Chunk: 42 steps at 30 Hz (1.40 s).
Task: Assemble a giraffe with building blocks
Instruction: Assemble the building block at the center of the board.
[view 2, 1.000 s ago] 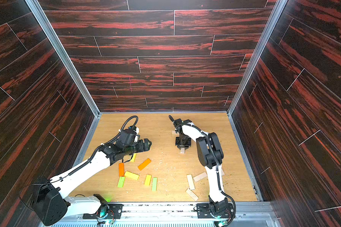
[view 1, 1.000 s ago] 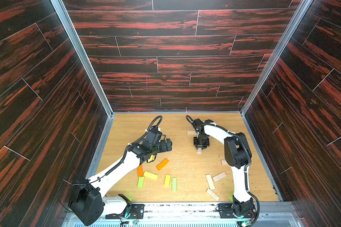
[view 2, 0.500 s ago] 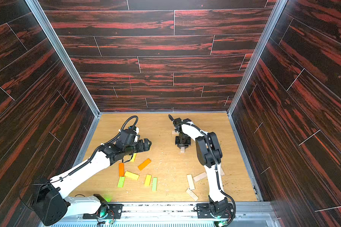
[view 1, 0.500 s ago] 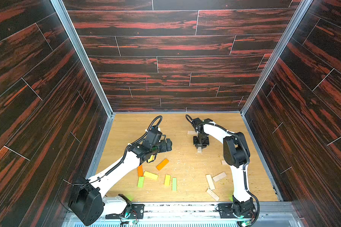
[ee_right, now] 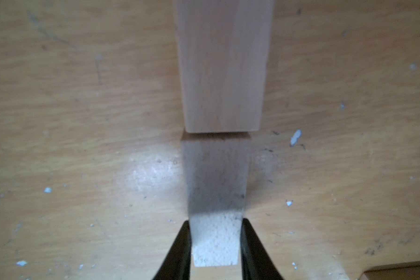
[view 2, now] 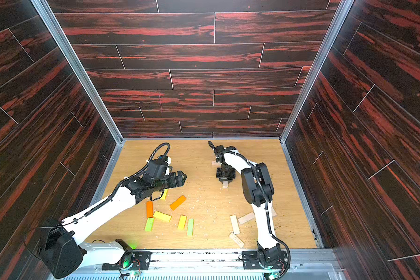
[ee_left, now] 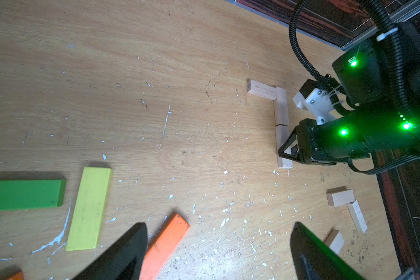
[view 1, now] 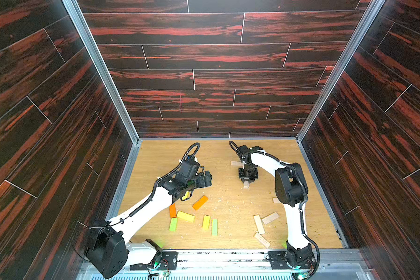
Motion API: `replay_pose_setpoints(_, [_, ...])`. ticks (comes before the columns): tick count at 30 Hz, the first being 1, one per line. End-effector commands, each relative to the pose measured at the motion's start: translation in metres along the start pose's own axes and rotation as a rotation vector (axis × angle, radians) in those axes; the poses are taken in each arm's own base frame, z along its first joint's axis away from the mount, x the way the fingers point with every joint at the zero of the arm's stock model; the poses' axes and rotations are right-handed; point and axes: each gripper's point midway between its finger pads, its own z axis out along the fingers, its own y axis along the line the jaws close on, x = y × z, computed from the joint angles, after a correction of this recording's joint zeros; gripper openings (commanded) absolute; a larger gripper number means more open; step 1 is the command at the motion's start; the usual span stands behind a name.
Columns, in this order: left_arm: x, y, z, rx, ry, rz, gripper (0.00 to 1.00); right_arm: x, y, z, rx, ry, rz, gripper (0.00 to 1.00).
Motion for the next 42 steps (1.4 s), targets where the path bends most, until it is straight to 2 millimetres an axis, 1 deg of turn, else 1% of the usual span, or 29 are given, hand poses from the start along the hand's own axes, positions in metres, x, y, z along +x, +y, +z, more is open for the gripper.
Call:
replay_pose_setpoints(1, [-0.005,0.000,0.000,-0.007,-0.018,0.003,0.95,0.001,-0.005,0.020,0.038,0.044,0.002,0.32])
replay_pose_setpoints(14, [-0.005,0.001,0.000,-0.008,-0.018,0.005,0.95,-0.003,-0.005,0.020,0.040,0.045,-0.001,0.36])
replay_pose_setpoints(18, [-0.004,0.001,0.000,-0.008,-0.017,0.003,0.95,-0.004,-0.005,0.018,0.039,0.039,0.000,0.39])
replay_pose_setpoints(23, [-0.004,0.002,0.000,-0.010,-0.017,0.004,0.95,-0.005,-0.005,0.012,0.036,0.030,0.004,0.48])
replay_pose_setpoints(26, [-0.004,0.001,0.000,-0.007,-0.018,0.003,0.95,-0.005,-0.003,0.004,0.026,0.017,0.001,0.56])
replay_pose_setpoints(29, [-0.005,0.000,-0.002,-0.001,-0.020,0.003,0.95,-0.007,-0.003,-0.008,0.013,-0.005,0.003,0.64])
replay_pose_setpoints(31, [-0.005,0.000,-0.003,0.001,-0.020,0.003,0.95,-0.008,-0.001,-0.020,-0.001,-0.023,0.001,0.68])
replay_pose_setpoints(34, [-0.007,-0.003,-0.007,0.008,-0.026,0.003,0.95,-0.008,0.002,-0.041,-0.023,-0.056,0.001,0.70])
replay_pose_setpoints(36, [-0.008,-0.004,-0.010,0.013,-0.026,0.003,0.95,-0.004,0.001,-0.058,-0.039,-0.081,0.004,0.79])
replay_pose_setpoints(39, [-0.006,-0.003,-0.013,0.014,-0.023,-0.001,0.95,0.012,-0.003,-0.087,-0.063,-0.126,0.017,0.82])
replay_pose_setpoints(41, [-0.005,-0.004,-0.013,0.022,-0.018,-0.009,0.95,0.027,-0.005,-0.101,-0.082,-0.153,0.035,0.82])
replay_pose_setpoints(42, [-0.004,-0.006,-0.012,0.031,-0.013,-0.011,0.95,0.038,-0.008,-0.104,-0.089,-0.159,0.049,0.82])
